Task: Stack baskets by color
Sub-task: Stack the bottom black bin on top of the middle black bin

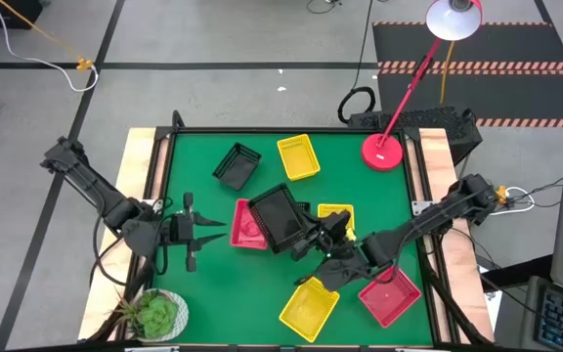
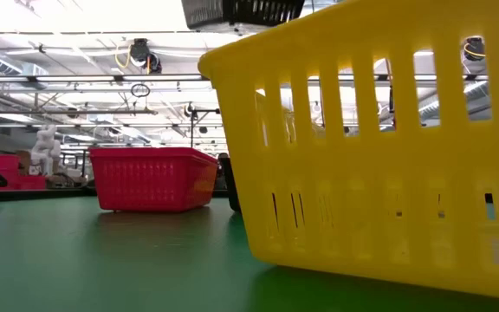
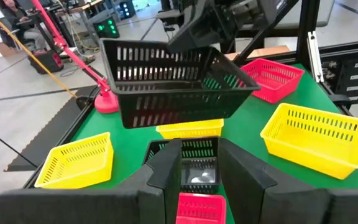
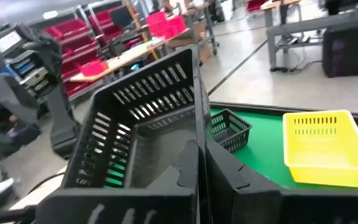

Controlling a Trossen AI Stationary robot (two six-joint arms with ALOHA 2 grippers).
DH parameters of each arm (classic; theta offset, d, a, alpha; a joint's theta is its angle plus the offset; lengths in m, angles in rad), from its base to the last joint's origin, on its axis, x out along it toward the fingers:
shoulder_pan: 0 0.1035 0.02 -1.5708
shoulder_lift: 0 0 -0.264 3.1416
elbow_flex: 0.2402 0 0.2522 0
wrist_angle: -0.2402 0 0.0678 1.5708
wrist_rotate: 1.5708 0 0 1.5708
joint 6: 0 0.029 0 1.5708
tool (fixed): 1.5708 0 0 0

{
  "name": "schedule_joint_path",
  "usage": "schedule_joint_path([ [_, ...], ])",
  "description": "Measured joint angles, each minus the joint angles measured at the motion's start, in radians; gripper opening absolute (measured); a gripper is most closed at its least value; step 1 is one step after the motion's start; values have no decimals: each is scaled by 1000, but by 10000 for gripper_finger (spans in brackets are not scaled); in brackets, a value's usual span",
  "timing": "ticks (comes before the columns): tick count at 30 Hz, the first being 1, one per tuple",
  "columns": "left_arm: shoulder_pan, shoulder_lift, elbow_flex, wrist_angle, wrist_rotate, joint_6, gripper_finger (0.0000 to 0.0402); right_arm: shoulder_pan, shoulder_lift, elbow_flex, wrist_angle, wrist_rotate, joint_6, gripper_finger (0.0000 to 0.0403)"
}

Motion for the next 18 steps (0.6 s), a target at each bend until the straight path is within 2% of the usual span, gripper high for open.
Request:
schedule_joint_path([
  [10, -1, -17, -5, -7, 9, 5, 106, -1, 83, 0, -37, 81, 121, 3],
  [14, -1, -17, -5, -7, 10, 16, 106, -2, 125, 0, -122, 128, 251, 3],
  [18, -1, -17, -5, -7, 10, 19, 106, -7, 146, -1, -210, 128, 391, 3],
])
